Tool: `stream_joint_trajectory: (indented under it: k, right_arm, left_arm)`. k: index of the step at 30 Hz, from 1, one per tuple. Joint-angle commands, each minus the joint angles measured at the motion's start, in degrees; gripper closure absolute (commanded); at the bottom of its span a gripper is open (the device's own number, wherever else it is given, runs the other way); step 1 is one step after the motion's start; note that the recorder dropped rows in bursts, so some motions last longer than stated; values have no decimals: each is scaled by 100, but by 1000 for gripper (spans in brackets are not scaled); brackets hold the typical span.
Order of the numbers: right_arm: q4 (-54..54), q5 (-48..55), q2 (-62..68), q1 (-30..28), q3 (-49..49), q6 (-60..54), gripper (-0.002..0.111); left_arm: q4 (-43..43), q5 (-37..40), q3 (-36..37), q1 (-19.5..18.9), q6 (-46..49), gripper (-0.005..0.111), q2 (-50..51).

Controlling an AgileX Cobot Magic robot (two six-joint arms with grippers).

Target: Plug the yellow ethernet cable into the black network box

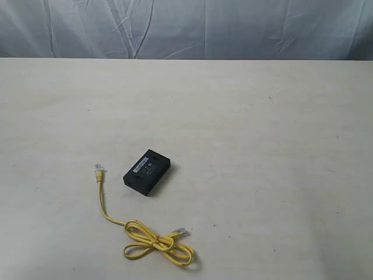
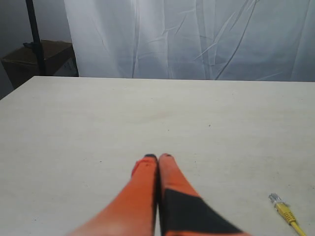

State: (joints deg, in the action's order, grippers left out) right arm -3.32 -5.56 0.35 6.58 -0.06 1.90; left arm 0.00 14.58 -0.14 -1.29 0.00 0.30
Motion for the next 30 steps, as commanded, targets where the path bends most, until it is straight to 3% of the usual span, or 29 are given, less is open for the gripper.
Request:
stream_joint_trajectory:
  k: [1, 10, 17, 21, 25, 30]
  right_arm:
    - [21, -733, -35, -10, 6, -31, 108]
    - [-36, -935, -35, -10, 6, -284, 108]
    - [246, 2725, 1008, -10, -1579, -369, 109]
    - [332, 4196, 2164, -10, -2441, -369, 109]
    - [332, 3952, 2935, -10, -2618, -369, 109]
    - [-920, 3715, 3759, -10, -2479, -504, 109]
  left_arm:
    - [-36, -88, 14, -31, 0, 107, -30]
    - [-36, -88, 14, -31, 0, 107, -30]
    - [-36, -88, 14, -31, 0, 107, -30]
    - [-36, -88, 14, -31, 0, 107, -30]
    - [-36, -88, 14, -31, 0, 107, -30]
    - [-36, -88, 14, -31, 0, 107, -30]
